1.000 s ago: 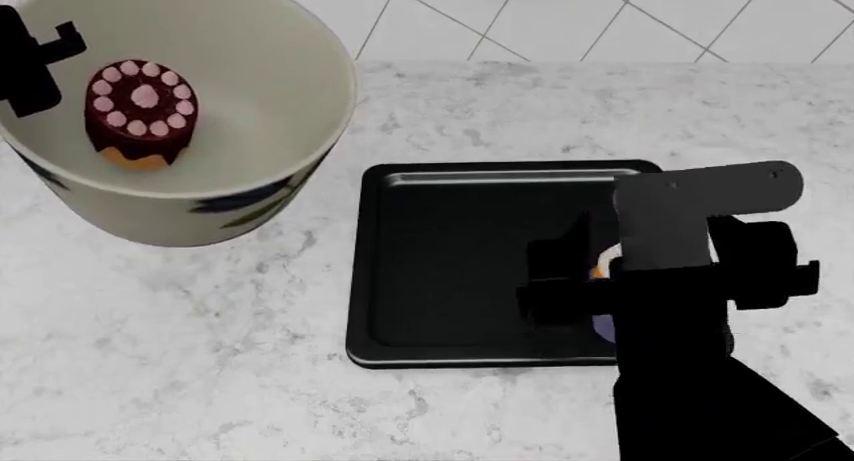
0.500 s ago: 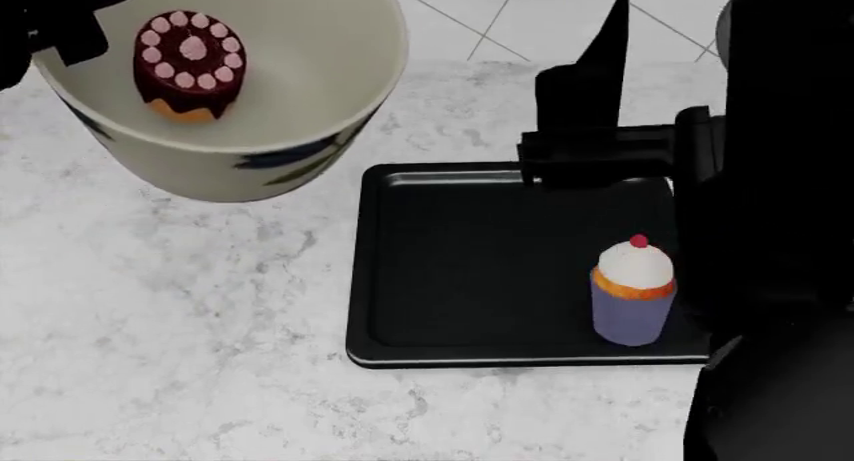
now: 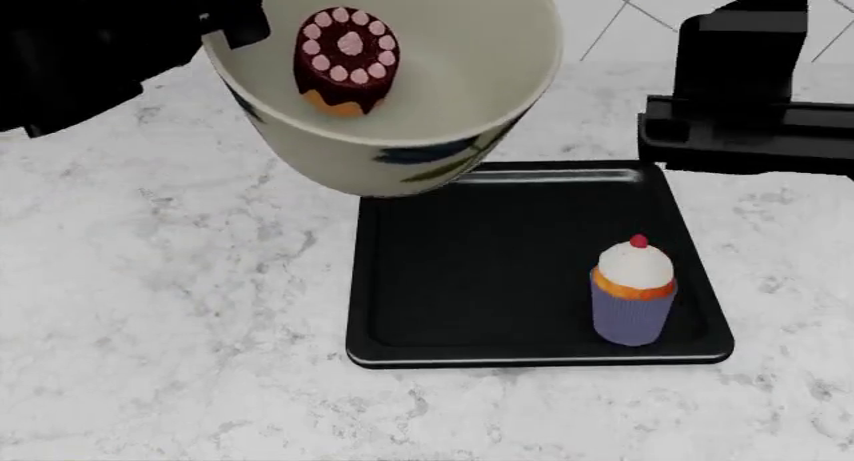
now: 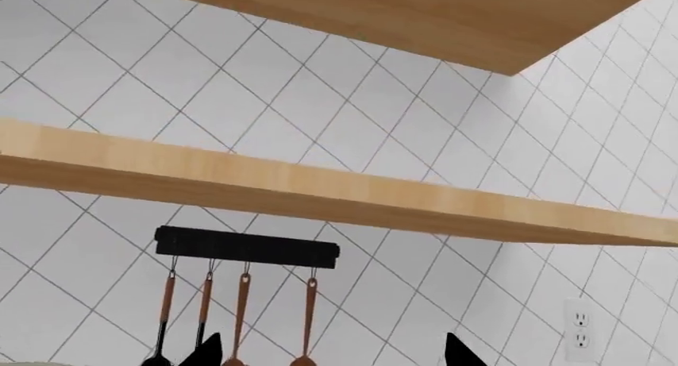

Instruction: Pick up the bowl with cake and place it on the tray. Pick up the cupcake and place it on the tray.

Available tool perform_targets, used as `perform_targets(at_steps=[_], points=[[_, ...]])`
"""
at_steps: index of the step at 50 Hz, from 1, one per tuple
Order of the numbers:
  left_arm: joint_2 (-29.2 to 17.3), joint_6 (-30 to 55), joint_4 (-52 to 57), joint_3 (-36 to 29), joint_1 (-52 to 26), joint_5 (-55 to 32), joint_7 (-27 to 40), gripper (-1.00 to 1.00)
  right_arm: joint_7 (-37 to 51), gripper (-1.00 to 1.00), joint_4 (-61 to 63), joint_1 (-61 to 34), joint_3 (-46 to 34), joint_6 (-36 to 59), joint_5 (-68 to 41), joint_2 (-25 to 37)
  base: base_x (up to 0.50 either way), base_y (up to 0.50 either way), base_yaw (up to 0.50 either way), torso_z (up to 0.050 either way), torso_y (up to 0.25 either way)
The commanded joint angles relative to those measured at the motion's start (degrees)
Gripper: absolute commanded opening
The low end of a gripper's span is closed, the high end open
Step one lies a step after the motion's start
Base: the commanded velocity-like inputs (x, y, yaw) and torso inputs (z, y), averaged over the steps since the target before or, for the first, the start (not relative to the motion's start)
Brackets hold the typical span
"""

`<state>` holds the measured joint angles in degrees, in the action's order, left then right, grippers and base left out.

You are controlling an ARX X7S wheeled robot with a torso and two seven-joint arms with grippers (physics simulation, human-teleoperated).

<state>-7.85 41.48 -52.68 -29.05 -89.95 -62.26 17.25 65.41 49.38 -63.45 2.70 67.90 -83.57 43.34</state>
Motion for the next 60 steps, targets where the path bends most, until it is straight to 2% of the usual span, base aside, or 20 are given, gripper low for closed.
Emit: perform_targets(at_steps=[1, 7, 11, 22, 37, 56, 57, 60], points=[[5.03, -4.91, -9.71, -1.52, -1.21, 0.93, -0.29, -1.00, 8.87, 1.00, 3.07, -1.81, 3.48, -0.26, -11.46, 4.51, 0.00, 0.00, 0.00, 0.000, 0.000], [7.53, -8.31, -17.50, -2.55, -2.14, 1.75, -4.99, -1.00, 10.25, 1.00, 3.22, -1.72, 3.71, -0.91, -13.28, 5.57, 0.00, 0.00, 0.00, 0.000, 0.000], [7.79, -9.28, -18.80, -5.47, -1.28, -1.02, -5.81, -1.00, 10.02, 1.00, 3.35, -1.13, 4.06, -1.11, -13.07, 5.70, 0.00, 0.00, 0.00, 0.000, 0.000], [7.60, -9.26, -15.39, -11.02, 2.55, -7.51, -4.92, -1.00, 10.26, 1.00, 3.18, -1.42, 3.63, -1.39, -13.44, 6.10, 0.00, 0.00, 0.00, 0.000, 0.000], [5.80, -7.65, -7.39, -11.59, 8.27, -9.81, -1.46, -1.00, 11.31, 1.00, 3.37, -1.21, 3.62, -2.33, -14.92, 7.01, 0.00, 0.00, 0.00, 0.000, 0.001], [4.85, -8.47, -4.55, -11.78, 9.29, -10.61, -0.80, -1.00, 12.45, 1.00, 3.73, -1.29, 3.14, -3.28, -15.95, 7.59, 0.00, 0.00, 0.00, 0.001, 0.001], [4.79, -8.58, -4.34, -11.76, 9.35, -10.65, -0.74, 1.00, 12.34, 1.00, 3.76, -1.19, 3.18, -3.30, -15.84, 7.57, 0.00, 0.00, 0.00, 0.000, 0.000], [4.24, -8.83, -2.28, -11.61, 9.78, -10.96, -0.94, 1.00, 12.19, 1.00, 3.81, -0.92, 3.28, -3.39, -15.68, 7.57, 0.00, 0.00, 0.00, 0.000, 0.000]])
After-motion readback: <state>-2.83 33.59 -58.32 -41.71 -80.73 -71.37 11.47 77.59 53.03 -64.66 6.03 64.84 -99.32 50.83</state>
